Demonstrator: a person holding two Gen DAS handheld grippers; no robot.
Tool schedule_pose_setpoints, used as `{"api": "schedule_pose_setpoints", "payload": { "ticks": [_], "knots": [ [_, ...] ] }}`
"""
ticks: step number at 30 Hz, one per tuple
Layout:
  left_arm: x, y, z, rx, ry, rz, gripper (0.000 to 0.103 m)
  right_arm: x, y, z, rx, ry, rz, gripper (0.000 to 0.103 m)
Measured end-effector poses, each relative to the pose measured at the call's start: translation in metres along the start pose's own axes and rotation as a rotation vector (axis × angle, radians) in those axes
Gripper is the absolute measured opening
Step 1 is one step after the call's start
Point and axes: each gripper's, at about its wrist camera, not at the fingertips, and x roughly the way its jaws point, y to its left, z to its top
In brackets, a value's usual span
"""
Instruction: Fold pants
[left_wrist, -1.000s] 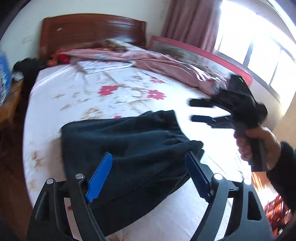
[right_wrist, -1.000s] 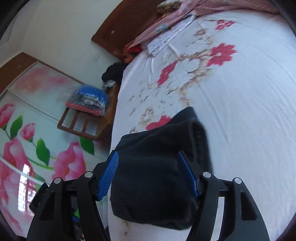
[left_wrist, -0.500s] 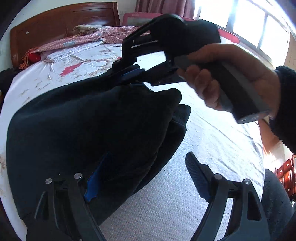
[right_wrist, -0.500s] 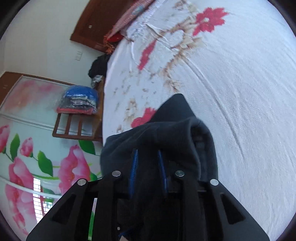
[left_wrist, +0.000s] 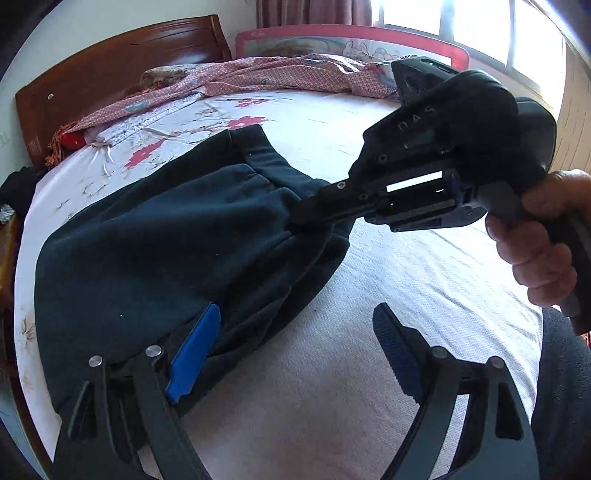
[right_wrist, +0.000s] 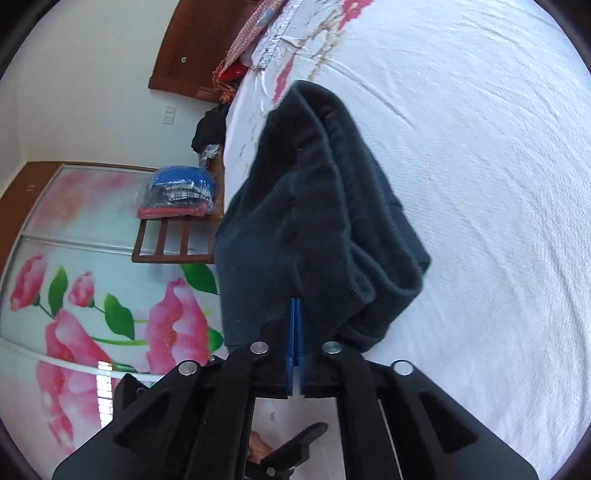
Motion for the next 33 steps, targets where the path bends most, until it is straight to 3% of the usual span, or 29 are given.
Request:
{"api": "schedule_pose_setpoints", "payload": {
  "ticks": [2,4,5,7,9,11,13,16,17,18,20,22,27,29,33],
  "knots": [
    [-0.019,0.005,0.000,-0.027,-0.017,-0.002,0.085,-0.010,0.035,0.003,-0.099,-0.035,-0.046,0.004],
    [-0.044,0.007,-0.007,-0.067,-0.035,0.003,0.085,-0.012,0.062,0.011,-0.168,-0.061,-0.077,0.039],
    [-0.059,0.007,-0.013,-0.099,-0.043,-0.007,0.085,-0.011,0.071,0.019,-0.180,-0.096,-0.124,0.062],
    [-0.093,0.008,-0.030,-0.158,-0.064,-0.015,0.085,-0.001,0.074,0.038,-0.148,-0.105,-0.061,0.062],
    [-0.128,0.012,-0.055,-0.219,-0.083,-0.012,0.085,0.008,0.062,0.043,-0.046,-0.078,-0.063,0.062],
    [-0.158,0.016,-0.084,-0.269,-0.074,-0.006,0.085,0.006,0.057,0.025,-0.053,-0.042,-0.002,0.062],
    [-0.182,0.023,-0.110,-0.310,-0.069,0.039,0.088,0.003,0.041,0.000,-0.082,-0.004,-0.086,0.062],
    [-0.195,0.039,-0.135,-0.386,-0.051,0.065,0.091,-0.008,-0.001,-0.014,0.074,-0.027,0.003,0.052],
    [-0.194,0.043,-0.137,-0.406,-0.048,0.076,0.091,-0.018,-0.003,-0.020,0.116,-0.067,0.049,0.053],
    [-0.193,0.048,-0.137,-0.427,-0.045,0.095,0.091,-0.029,0.001,-0.029,0.123,-0.101,0.048,0.071],
    [-0.187,0.054,-0.132,-0.461,-0.028,0.186,0.100,-0.049,0.015,-0.051,0.095,-0.111,-0.088,0.083],
    [-0.182,0.061,-0.130,-0.527,-0.009,0.295,0.101,-0.063,0.028,-0.071,0.040,-0.069,-0.178,0.083],
    [-0.164,0.086,-0.123,-0.735,0.038,0.412,0.101,-0.086,0.052,-0.123,-0.080,-0.080,-0.451,0.083],
    [-0.165,0.085,-0.108,-0.742,0.035,0.504,0.101,-0.084,0.049,-0.137,-0.088,-0.065,-0.522,0.083],
    [-0.162,0.075,-0.079,-0.657,0.083,0.665,0.101,-0.074,0.060,-0.160,-0.201,-0.060,-0.631,0.083]
  ]
}}
